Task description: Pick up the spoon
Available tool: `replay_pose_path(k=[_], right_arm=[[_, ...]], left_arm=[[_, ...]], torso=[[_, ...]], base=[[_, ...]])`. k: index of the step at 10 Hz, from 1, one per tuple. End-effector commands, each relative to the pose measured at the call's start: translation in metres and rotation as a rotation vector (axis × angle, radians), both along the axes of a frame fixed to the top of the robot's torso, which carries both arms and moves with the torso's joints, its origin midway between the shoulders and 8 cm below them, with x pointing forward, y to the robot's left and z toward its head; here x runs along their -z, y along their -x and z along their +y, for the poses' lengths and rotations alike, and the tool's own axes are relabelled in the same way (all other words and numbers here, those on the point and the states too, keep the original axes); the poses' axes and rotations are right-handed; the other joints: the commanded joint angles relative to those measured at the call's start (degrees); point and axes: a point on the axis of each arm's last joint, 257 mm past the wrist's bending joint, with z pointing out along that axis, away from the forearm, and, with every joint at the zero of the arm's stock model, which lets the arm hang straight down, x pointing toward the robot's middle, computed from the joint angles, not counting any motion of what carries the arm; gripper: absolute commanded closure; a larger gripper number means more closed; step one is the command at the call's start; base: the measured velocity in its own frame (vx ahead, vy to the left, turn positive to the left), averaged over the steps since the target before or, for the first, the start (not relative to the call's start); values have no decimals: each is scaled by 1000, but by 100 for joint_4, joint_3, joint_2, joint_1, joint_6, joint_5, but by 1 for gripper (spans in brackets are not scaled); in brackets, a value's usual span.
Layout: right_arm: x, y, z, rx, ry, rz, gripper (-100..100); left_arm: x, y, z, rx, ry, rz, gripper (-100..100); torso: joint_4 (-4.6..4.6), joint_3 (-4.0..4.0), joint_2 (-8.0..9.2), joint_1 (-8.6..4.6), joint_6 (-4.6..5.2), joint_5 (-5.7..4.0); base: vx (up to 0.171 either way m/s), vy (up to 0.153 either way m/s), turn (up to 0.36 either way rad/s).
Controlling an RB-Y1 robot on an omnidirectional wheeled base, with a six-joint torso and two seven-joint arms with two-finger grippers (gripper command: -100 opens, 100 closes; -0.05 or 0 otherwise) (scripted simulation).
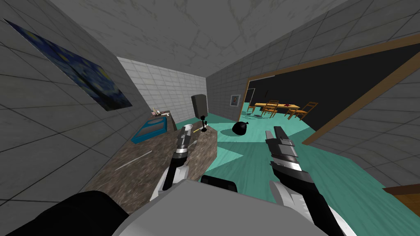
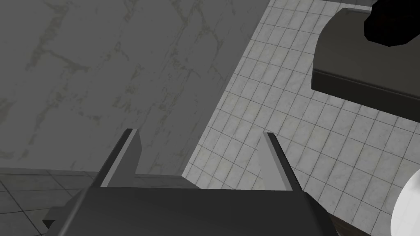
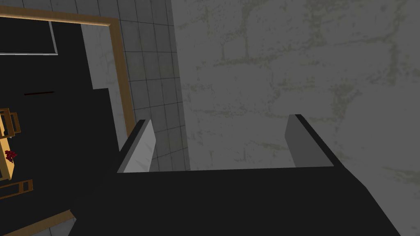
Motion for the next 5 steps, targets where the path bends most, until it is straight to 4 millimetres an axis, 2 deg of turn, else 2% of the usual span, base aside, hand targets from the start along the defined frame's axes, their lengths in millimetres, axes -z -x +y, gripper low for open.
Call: replay_pose_path(k=[1,5], right_arm=[[0,0,0,0,0,0,0],[0,0,0,0,0,0,0]], left_arm=[[3,-6,3,22,-8,34,-100],[11,-18,15,43,23,105,-100]], torso=[[0,0,0,0,0,0],[-4,-9,-15,-10,0,-2]], base=[[16,-15,1],[39,-33,0]])
